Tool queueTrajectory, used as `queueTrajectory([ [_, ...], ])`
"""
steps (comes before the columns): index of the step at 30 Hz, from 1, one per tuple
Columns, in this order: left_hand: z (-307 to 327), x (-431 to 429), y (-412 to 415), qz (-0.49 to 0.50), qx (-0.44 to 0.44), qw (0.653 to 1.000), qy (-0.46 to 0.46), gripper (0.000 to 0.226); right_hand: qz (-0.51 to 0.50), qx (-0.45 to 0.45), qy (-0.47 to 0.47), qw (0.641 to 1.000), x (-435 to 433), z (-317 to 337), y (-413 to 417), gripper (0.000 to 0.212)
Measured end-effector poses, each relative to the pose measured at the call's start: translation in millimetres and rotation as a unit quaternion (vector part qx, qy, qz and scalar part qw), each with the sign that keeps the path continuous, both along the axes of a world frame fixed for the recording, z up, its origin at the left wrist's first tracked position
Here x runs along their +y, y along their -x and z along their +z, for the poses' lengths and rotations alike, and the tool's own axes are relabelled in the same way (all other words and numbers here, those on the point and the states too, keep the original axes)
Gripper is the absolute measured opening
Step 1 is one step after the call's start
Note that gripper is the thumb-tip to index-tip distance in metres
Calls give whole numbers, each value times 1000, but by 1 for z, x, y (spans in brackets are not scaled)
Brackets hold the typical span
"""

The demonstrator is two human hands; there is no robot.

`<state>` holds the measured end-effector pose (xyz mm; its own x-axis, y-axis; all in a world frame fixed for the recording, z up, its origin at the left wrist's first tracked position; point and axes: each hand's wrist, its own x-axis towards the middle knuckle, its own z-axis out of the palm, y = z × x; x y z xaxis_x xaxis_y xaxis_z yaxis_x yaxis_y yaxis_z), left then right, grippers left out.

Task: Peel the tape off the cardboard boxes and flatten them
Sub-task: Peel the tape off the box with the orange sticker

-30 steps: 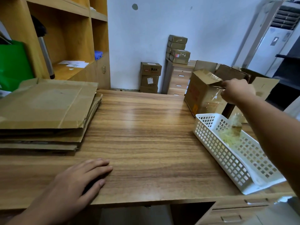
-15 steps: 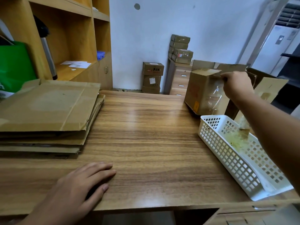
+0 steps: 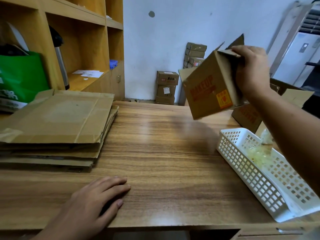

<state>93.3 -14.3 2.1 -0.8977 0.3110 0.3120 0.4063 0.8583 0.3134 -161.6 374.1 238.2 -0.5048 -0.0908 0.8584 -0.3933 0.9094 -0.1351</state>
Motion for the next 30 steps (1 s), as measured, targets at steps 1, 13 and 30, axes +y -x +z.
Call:
queueTrajectory([
  [1, 0, 1, 0, 0, -4, 1000, -1, 45, 13, 10, 5, 1000, -4, 4, -5, 48],
  [13, 3, 1, 0, 15, -18, 1000, 11, 57, 166, 22, 135, 976, -46, 8, -95, 25],
  [30, 12, 12, -10, 50, -39, 997, 53, 39, 190, -267, 406, 853, -48, -107, -128, 26],
])
